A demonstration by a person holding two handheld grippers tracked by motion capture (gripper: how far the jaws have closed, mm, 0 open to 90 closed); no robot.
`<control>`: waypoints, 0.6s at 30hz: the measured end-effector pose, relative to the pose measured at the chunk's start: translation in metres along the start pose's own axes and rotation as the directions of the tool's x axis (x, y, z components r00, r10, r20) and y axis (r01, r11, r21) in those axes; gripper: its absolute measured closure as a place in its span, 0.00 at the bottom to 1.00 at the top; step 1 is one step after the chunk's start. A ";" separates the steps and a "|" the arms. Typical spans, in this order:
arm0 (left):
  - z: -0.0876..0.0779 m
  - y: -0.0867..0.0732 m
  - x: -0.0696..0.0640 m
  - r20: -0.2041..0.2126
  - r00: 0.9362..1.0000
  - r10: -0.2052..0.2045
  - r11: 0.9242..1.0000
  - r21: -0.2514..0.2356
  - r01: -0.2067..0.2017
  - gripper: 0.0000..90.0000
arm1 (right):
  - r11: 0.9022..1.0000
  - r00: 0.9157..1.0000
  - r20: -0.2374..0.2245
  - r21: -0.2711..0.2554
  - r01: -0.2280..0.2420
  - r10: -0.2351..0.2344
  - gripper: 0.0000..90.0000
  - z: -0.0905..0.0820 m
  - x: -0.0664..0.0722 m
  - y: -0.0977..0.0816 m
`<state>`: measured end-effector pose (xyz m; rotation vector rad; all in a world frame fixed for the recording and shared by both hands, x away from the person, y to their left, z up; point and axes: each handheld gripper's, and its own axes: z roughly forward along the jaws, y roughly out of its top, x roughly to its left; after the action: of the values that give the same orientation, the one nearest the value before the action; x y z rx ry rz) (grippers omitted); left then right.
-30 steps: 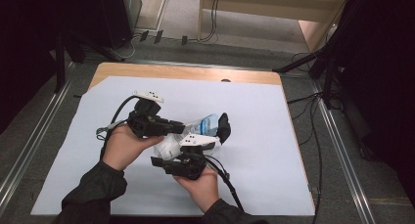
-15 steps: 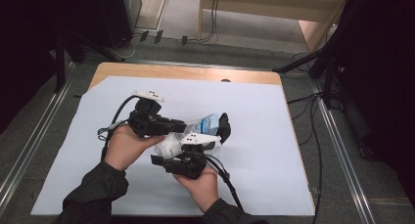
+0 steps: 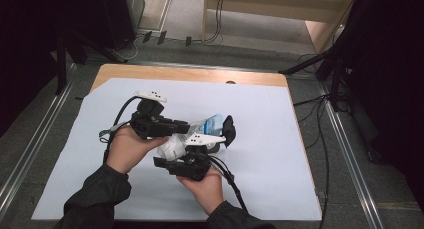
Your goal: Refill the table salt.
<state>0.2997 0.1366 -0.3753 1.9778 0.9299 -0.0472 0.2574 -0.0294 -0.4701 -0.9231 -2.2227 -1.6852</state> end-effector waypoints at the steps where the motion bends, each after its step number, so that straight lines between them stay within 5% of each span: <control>1: 0.000 0.000 0.000 -0.001 1.000 0.001 1.000 0.001 -0.001 0.90 | 1.000 1.000 -0.002 0.001 0.000 0.000 0.66 0.000 0.000 0.000; 18: 0.001 0.000 -0.001 0.010 1.000 -0.002 1.000 -0.003 0.002 0.90 | 1.000 1.000 0.000 -0.001 -0.001 0.001 0.68 -0.001 0.000 0.000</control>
<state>0.2994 0.1355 -0.3753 1.9724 0.9249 -0.0567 0.2572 -0.0301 -0.4702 -0.9247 -2.2209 -1.6861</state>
